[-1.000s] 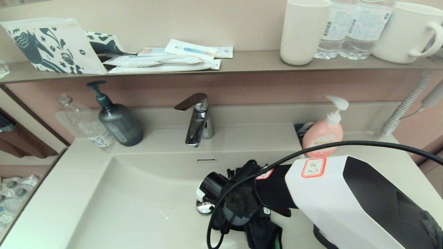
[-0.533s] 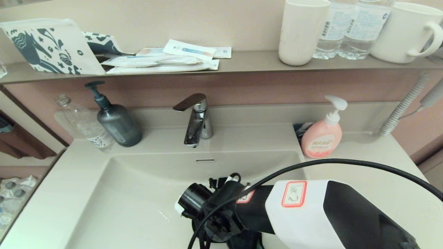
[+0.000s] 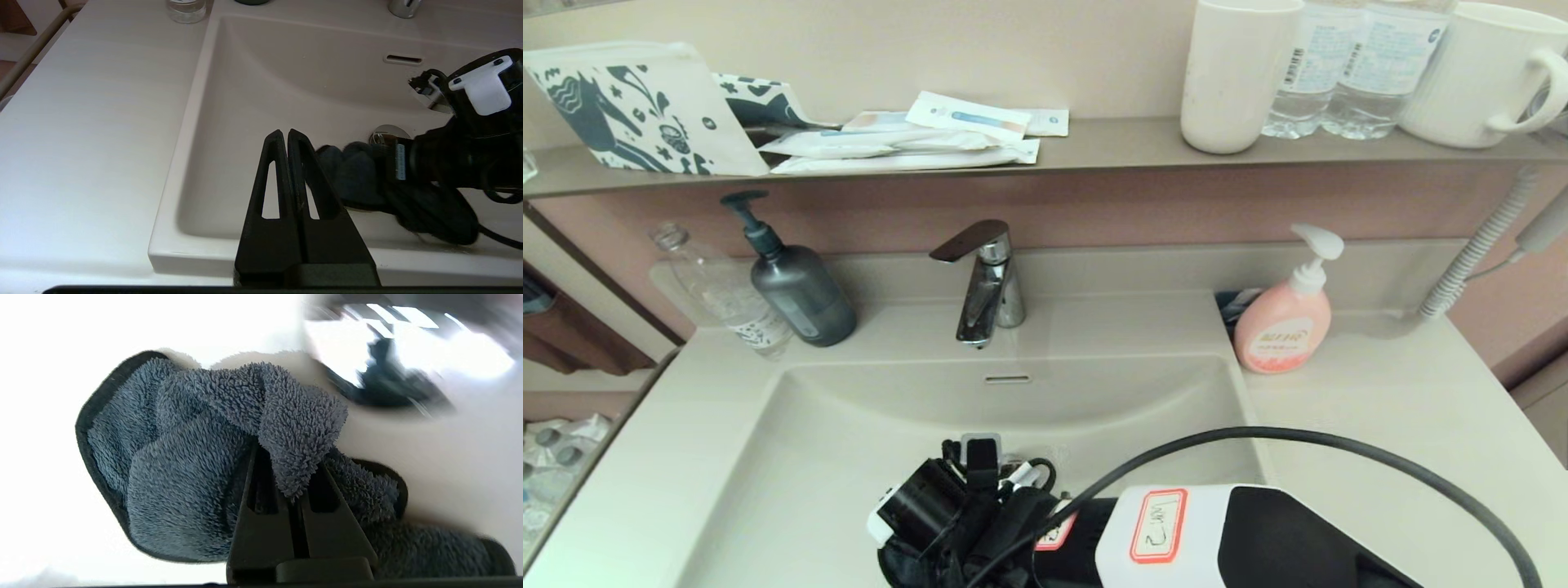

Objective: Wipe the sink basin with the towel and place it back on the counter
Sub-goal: Wipe the sink

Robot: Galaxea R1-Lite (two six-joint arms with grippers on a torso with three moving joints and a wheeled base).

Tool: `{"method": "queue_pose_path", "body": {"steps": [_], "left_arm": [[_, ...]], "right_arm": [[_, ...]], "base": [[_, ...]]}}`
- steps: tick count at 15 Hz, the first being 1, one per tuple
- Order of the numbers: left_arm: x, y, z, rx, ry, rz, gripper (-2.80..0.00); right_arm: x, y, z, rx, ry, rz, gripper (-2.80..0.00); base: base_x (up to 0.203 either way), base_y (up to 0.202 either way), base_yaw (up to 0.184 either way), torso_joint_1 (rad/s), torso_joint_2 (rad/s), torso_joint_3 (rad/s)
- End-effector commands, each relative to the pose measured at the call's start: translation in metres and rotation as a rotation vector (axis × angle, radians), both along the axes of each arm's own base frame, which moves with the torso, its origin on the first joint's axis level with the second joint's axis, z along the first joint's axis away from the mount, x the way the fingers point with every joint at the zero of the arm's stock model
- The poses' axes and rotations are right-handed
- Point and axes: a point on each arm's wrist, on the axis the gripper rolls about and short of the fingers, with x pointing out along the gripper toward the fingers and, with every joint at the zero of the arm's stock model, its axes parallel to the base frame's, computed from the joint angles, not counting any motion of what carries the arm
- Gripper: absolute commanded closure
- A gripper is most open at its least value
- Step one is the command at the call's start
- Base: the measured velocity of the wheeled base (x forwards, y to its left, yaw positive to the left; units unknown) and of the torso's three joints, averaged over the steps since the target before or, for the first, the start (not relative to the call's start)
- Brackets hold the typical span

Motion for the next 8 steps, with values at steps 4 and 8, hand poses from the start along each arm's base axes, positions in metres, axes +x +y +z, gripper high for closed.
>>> {"method": "queue_pose_path", "body": {"steps": [4,8], "left_arm": [[0.000,0.000,0.000,0.000,0.001,0.000,0.00],[0.000,0.000,0.000,0.000,0.000,0.000,0.00]], "right_arm": [[0.015,0.015,0.003,0.067,-0.218,0.089,0.00],[0.041,0.010,-0.005,0.015,-0.386,0.089,0.00]], "base": [[0.000,0.000,0.000,0.000,0.00,0.000],[0.000,0.000,0.000,0.000,0.00,0.000]]}}
